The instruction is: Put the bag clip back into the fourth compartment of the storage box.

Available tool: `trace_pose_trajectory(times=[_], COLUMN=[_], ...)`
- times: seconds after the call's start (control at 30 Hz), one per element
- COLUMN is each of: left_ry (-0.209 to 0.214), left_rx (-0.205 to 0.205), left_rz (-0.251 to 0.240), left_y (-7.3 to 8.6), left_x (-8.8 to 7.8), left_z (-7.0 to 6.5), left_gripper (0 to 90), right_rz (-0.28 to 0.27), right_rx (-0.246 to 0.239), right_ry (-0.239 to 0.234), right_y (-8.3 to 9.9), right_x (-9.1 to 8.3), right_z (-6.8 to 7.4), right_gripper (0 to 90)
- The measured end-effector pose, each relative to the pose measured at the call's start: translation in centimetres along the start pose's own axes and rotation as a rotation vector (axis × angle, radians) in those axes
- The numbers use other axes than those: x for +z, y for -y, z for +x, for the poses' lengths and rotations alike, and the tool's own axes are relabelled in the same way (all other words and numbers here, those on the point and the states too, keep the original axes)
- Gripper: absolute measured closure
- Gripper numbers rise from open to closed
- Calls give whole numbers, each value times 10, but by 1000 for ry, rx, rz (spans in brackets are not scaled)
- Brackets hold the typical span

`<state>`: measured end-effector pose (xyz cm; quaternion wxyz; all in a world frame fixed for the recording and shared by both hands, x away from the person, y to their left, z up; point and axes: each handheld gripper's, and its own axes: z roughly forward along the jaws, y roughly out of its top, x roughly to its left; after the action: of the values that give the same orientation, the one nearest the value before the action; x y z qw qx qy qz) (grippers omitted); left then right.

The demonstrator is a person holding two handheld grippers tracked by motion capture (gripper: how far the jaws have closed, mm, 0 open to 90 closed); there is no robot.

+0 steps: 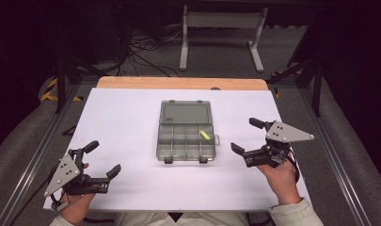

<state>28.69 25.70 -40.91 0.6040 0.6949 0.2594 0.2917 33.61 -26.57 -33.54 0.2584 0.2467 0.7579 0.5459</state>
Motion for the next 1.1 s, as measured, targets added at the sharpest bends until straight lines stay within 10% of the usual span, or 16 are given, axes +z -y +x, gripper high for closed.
trace_pose_trajectory(times=[1.1], left_ry=[-2], left_rx=[2], left_rz=[6], left_y=[1], left_x=[1], left_z=[1], left_gripper=[1], right_rz=[-90], right_rx=[14], right_ry=[62], right_y=[75], right_x=[-23], right_z=[0], right_gripper=[2])
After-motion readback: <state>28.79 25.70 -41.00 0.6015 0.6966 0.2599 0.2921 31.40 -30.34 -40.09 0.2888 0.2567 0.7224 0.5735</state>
